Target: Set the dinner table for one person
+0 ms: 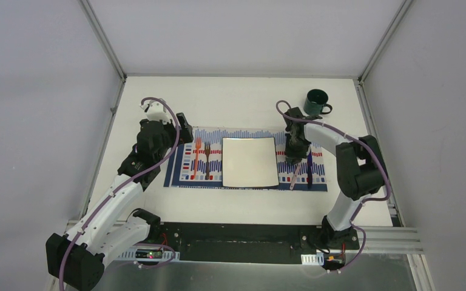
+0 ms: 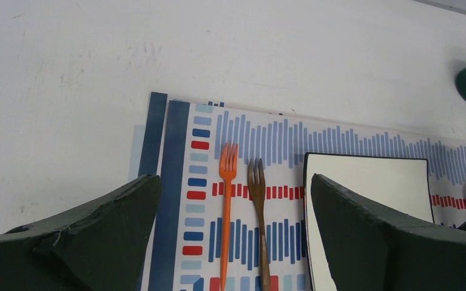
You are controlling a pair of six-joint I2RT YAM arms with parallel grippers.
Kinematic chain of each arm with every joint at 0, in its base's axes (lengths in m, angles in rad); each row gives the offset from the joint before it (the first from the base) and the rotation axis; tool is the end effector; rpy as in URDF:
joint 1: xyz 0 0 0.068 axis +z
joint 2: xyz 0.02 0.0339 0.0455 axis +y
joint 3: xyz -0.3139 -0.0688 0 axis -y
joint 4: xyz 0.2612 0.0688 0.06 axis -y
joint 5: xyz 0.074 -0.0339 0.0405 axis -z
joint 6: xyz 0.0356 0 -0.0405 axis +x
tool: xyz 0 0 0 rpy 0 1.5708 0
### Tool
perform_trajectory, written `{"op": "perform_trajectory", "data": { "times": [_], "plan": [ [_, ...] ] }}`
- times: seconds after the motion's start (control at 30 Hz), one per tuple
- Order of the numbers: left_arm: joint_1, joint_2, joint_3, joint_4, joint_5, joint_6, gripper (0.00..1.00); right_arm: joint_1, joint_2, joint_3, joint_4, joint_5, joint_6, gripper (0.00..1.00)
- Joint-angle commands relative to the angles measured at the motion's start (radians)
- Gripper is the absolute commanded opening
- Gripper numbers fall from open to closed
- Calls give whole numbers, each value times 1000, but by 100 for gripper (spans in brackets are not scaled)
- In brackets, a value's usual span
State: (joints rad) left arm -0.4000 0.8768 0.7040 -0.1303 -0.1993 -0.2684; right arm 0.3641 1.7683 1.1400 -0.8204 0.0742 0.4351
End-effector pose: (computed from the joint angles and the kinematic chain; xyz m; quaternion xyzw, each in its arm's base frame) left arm 0.1785 -0.0678 0.3365 -0.0061 0.8039 -0.1176 0.5830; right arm 0.3201 0.1192 0.2076 0.0377 0.9967 -0.0104 0.0706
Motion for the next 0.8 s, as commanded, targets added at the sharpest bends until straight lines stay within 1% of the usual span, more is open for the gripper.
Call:
{"op": "perform_trajectory", "data": {
  "times": [0.0,0.13,0.3,0.47,0.57,0.63,0.7,0.73,0.77],
  "plan": [
    [-7,-17,12,33,-17,18,99,30,-70,-11,-2,-31,-10,18],
    [-7,-13,15,33,-15,21,99,34,-106,-50,-37,-25,7,18],
    [-7,-13,17,36,-16,21,99,36,-169,-89,-82,32,57,20],
    [-7,-15,21,37,-10,21,99,35,-123,-72,-128,100,79,20],
    [-7,-26,22,28,-17,25,99,37,-113,-72,-114,79,84,20],
    [-7,-30,22,25,-20,27,99,36,-121,-82,-79,-3,79,19],
    [-7,-30,22,24,-21,27,99,38,-125,-85,-47,-59,80,16],
    [-7,-28,22,24,-20,27,99,39,-128,-84,-37,-65,81,10],
    [-7,-28,23,23,-21,27,99,41,-133,-84,-30,-97,85,2]
  ]
}}
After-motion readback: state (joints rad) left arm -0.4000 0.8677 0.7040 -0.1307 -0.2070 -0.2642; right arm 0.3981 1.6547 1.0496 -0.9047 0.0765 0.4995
